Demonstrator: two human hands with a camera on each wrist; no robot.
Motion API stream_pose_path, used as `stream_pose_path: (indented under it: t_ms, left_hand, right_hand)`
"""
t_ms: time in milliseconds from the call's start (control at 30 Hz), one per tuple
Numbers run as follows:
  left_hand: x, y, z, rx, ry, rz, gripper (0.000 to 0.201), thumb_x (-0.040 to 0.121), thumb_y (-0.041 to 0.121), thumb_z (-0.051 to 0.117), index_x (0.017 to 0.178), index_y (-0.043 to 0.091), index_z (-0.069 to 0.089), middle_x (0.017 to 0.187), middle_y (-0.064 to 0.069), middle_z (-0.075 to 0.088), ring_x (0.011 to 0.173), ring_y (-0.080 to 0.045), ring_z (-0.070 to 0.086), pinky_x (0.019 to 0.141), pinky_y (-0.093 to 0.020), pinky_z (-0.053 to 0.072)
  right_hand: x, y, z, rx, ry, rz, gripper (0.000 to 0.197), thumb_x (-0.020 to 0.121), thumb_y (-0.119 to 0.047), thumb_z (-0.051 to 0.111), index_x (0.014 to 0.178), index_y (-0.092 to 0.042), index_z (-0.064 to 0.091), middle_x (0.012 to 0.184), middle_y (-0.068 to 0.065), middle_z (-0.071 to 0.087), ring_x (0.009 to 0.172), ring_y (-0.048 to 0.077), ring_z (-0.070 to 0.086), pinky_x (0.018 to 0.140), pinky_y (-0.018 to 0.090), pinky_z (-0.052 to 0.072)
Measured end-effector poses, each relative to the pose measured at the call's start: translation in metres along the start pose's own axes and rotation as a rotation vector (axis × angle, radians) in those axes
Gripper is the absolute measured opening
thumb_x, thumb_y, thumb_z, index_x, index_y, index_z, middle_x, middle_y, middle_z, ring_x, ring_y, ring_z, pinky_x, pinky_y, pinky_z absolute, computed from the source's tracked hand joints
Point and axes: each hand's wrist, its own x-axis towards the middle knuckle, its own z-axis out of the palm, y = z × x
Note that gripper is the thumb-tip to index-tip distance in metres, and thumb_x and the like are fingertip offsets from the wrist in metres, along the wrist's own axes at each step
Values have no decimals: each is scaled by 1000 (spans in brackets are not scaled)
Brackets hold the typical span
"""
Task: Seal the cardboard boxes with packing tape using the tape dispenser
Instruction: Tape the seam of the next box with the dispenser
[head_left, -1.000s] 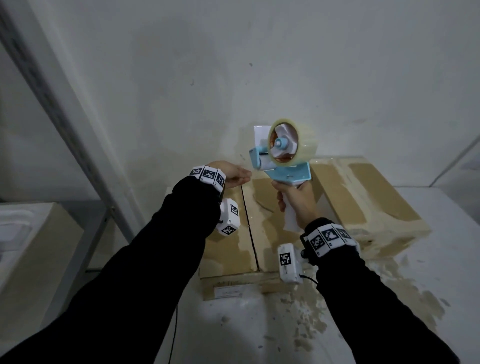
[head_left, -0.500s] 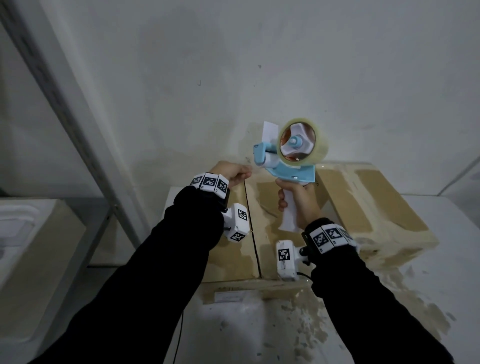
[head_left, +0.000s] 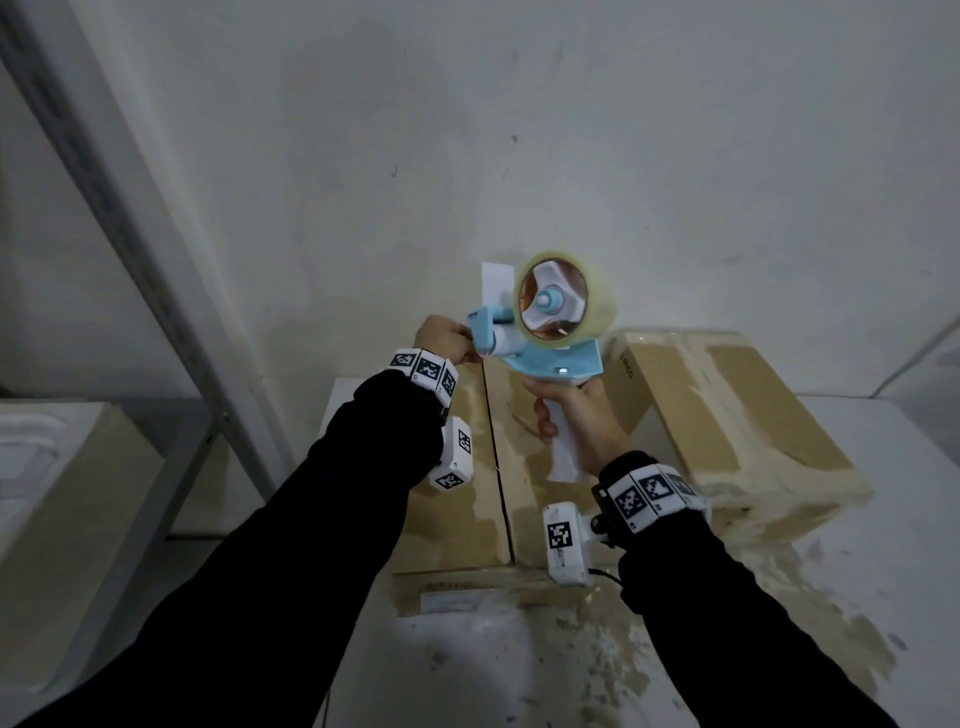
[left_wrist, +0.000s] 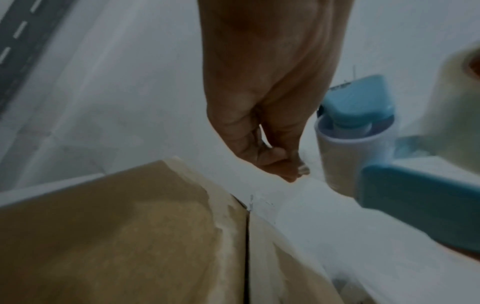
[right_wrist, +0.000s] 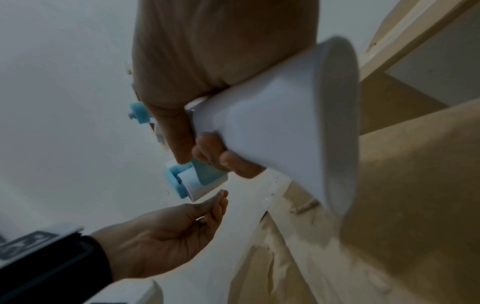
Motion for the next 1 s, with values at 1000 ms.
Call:
stream_pose_path:
  t_ms: [1000]
  left_hand:
    - [71,-11,27,336,59,155,28,83,3,56,107,4,71,110,-18,68,107,-31,61,83,-23,42]
  right_hand:
    - [69,31,32,-65,308,56,30,78,-3,62,107,-10,55,61,3,50,47,15,42,42,22,34]
